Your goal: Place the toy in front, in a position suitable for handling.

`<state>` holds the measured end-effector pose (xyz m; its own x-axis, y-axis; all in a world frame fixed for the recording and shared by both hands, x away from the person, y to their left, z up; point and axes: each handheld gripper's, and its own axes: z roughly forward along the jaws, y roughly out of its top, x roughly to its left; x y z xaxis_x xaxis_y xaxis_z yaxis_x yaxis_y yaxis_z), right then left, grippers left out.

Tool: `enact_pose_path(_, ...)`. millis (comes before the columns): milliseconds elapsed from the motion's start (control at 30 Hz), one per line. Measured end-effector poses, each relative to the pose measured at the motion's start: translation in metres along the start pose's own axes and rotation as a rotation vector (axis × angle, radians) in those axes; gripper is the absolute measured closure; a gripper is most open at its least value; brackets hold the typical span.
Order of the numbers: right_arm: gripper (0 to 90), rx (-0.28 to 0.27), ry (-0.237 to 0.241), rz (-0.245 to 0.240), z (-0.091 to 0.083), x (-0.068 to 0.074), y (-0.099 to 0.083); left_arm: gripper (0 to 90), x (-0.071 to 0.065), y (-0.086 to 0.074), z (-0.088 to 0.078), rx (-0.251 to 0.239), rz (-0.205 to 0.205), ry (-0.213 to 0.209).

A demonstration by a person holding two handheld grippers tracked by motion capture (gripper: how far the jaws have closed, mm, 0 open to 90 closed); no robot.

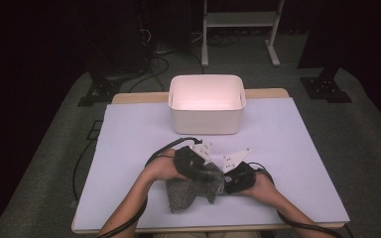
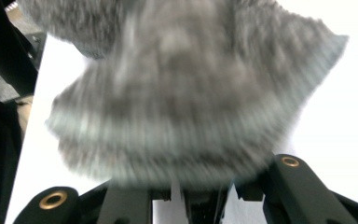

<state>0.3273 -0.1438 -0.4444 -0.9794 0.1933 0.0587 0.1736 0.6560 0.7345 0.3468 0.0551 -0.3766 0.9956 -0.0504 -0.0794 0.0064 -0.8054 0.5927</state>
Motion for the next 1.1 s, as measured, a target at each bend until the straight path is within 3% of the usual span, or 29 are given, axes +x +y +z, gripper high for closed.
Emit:
enact_pose_path(200,63.8,0.010,0.004,0.002,0.001,0.000,-0.002,78.3,-0.004,-0.032,-0.019,-0.087,-0.061,0.030)
enact_pose_path(400,64.0,0.010,0.001,0.005,0.001,0.000,-0.002,77.6,-0.007,-0.056,-0.038,-0.099,-0.101,0.069)
enact_pose_path(633,64.0,0.010,0.003,0.006,0.001,-0.001,-0.003,77.6,-0.009,-0.073,-0.045,-0.101,-0.142,0.091)
enact_pose_path(833,63.9,0.005,0.008,0.010,0.001,-0.002,-0.003,77.9,-0.008,-0.054,-0.041,-0.093,-0.098,0.082)
enact_pose_path(933,63.9,0.005,0.009,0.016,0.001,-0.003,-0.003,77.9,-0.004,-0.035,-0.031,-0.057,-0.065,0.071)
enact_pose_path(1100,63.9,-0.002,0.013,0.017,0.002,-0.003,-0.003,78.7,0.002,-0.007,-0.010,-0.078,-0.023,0.020)
